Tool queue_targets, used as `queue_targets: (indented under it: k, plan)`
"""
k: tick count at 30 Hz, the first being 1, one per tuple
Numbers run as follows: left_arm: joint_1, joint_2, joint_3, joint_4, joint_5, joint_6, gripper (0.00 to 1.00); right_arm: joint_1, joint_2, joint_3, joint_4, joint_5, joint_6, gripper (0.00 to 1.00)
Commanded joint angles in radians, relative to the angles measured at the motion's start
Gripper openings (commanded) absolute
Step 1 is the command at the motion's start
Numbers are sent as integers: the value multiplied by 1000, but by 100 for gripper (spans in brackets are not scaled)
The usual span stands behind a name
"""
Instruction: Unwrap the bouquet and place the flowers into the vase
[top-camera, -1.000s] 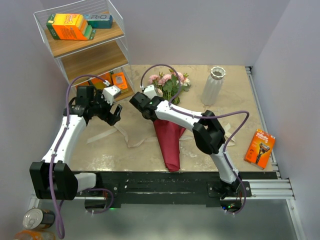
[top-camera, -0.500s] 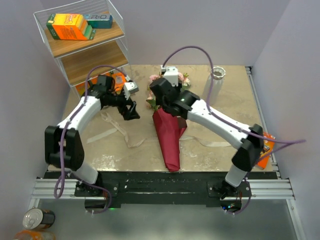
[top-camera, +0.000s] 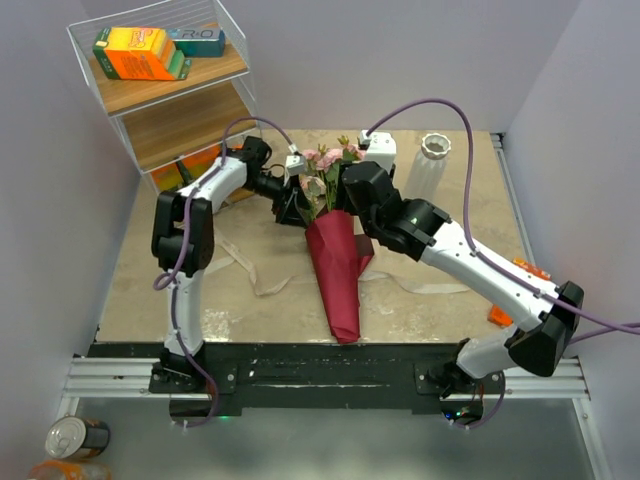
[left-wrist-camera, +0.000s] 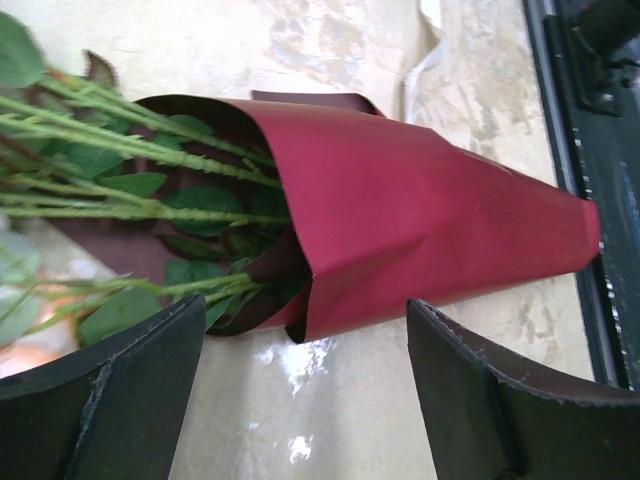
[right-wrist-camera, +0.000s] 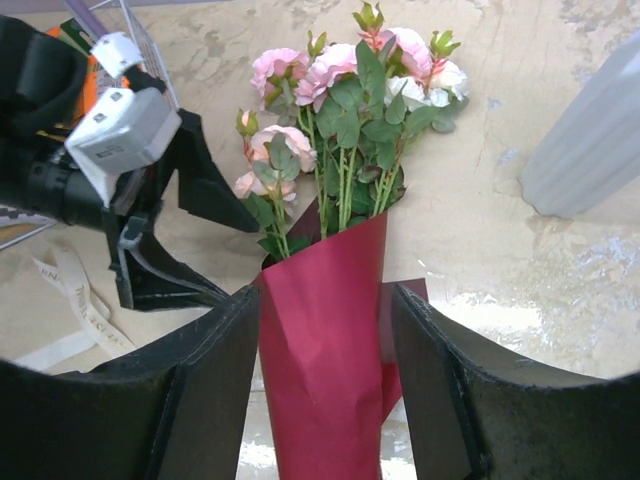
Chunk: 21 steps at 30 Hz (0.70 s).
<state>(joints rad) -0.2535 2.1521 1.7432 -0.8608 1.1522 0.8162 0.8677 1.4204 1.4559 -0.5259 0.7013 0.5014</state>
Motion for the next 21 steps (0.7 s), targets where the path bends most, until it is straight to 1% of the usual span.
queue_targets:
  k: [1,8,11,12,14,15,17,18,19,20,21]
  plan:
    - [-33,48,91,-179,106,159,85,-12,-41,-3,44,-36,-11,58]
    - [-81,57,69,-178,89,195,86,-27,-75,-28,53,-75,-6,57]
    - [-86,64,65,-176,80,193,83,-35,-77,-22,46,-82,-6,54]
    - [-86,69,68,-179,75,193,77,-35,-78,-20,44,-85,-6,54]
    - [-87,71,73,-205,60,219,63,-35,-83,-22,44,-92,-3,53]
    - [-87,72,79,-221,55,234,48,-35,-84,-22,46,-94,0,53]
    - [-90,72,84,-250,37,254,37,-36,-87,-22,46,-100,5,53]
    - [-90,69,84,-254,29,255,28,-35,-87,-22,47,-103,5,53]
    - [-92,68,84,-257,15,255,25,-35,-87,-20,50,-109,6,53]
    - [-92,66,87,-261,9,252,24,-35,-86,-19,52,-118,6,52]
    - [-92,61,90,-261,4,248,15,-35,-87,-19,55,-126,11,52]
